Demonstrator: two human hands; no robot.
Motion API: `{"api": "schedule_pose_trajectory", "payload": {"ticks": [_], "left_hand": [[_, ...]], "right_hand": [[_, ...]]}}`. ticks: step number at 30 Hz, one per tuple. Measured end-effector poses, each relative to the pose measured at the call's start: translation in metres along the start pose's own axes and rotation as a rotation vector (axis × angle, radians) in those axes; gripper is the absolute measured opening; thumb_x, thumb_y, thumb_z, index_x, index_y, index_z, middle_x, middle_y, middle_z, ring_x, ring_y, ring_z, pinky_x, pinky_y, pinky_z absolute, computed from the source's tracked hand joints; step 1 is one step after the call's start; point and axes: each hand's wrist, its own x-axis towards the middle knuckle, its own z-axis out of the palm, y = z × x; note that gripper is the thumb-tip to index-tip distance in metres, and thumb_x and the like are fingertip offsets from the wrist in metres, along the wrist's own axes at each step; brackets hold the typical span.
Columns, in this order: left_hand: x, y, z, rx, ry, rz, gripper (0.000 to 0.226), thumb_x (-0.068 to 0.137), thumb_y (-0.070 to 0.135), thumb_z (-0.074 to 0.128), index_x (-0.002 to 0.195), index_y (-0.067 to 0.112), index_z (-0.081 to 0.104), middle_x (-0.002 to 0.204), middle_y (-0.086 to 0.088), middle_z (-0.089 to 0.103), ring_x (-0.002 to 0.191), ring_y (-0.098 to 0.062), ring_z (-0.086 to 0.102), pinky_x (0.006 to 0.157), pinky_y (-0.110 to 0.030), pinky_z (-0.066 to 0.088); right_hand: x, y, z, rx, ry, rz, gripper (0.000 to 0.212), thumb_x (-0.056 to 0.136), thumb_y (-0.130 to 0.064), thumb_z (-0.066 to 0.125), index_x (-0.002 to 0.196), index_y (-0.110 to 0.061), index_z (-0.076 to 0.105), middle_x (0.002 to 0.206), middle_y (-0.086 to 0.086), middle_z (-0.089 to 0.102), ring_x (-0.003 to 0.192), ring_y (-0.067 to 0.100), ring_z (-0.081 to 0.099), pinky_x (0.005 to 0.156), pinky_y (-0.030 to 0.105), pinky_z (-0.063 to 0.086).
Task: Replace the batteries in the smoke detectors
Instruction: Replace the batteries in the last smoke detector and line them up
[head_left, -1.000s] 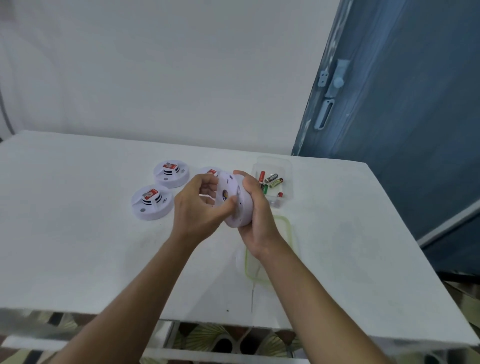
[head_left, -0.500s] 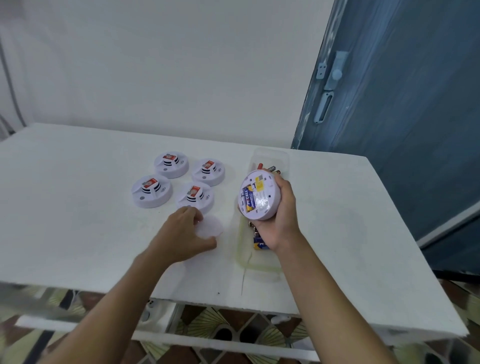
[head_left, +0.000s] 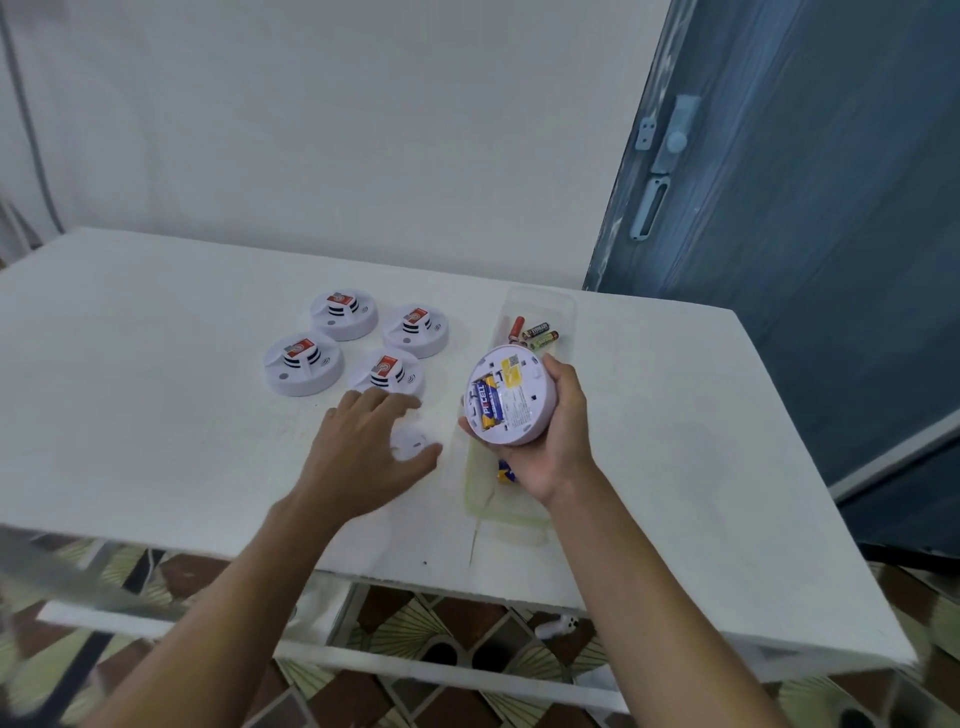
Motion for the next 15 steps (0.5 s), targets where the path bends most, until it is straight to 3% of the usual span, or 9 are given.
{"api": "schedule_pose_trajectory", "payload": {"ticks": [3, 6, 12, 15], "left_hand": [[0.004, 0.027, -0.009, -0.218, 0.108, 0.108, 0.042, 0.081, 0.045, 0.073, 0.117, 0.025, 0.063, 0.103, 0.01, 0.057, 0.095, -0.008, 0.047, 0.081, -0.022, 0.041], [0.012, 0.051, -0.013, -0.312, 0.134, 0.131, 0.039, 0.081, 0.034, 0.076, 0.116, 0.025, 0.064, 0.103, 0.013, 0.055, 0.093, -0.005, 0.047, 0.078, -0.01, 0.035], [0.023, 0.064, -0.005, -0.315, 0.127, 0.155, 0.033, 0.078, 0.027, 0.078, 0.109, 0.018, 0.07, 0.1, 0.005, 0.066, 0.086, -0.004, 0.054, 0.075, -0.01, 0.041], [0.023, 0.065, -0.005, -0.3, 0.093, 0.175, 0.04, 0.077, 0.028, 0.08, 0.114, 0.017, 0.069, 0.101, 0.004, 0.066, 0.08, -0.003, 0.054, 0.07, -0.003, 0.039]], "right_hand": [[-0.001, 0.001, -0.001, 0.014, 0.013, 0.024, 0.062, 0.088, -0.051, 0.051, 0.141, -0.017, 0.057, 0.131, 0.017, 0.063, 0.113, 0.035, 0.06, 0.091, 0.05, 0.055], [-0.004, 0.0, -0.001, 0.033, 0.023, 0.052, 0.066, 0.086, -0.049, 0.051, 0.142, -0.015, 0.055, 0.122, 0.014, 0.065, 0.106, 0.032, 0.061, 0.076, 0.038, 0.056], [-0.01, -0.008, -0.003, 0.076, -0.012, 0.062, 0.05, 0.091, -0.044, 0.044, 0.124, -0.014, 0.067, 0.109, 0.013, 0.069, 0.097, 0.03, 0.066, 0.077, 0.036, 0.051], [-0.013, -0.013, -0.007, 0.063, -0.011, 0.047, 0.052, 0.093, -0.044, 0.042, 0.126, -0.012, 0.066, 0.109, 0.015, 0.069, 0.099, 0.031, 0.064, 0.071, 0.035, 0.056]]}}
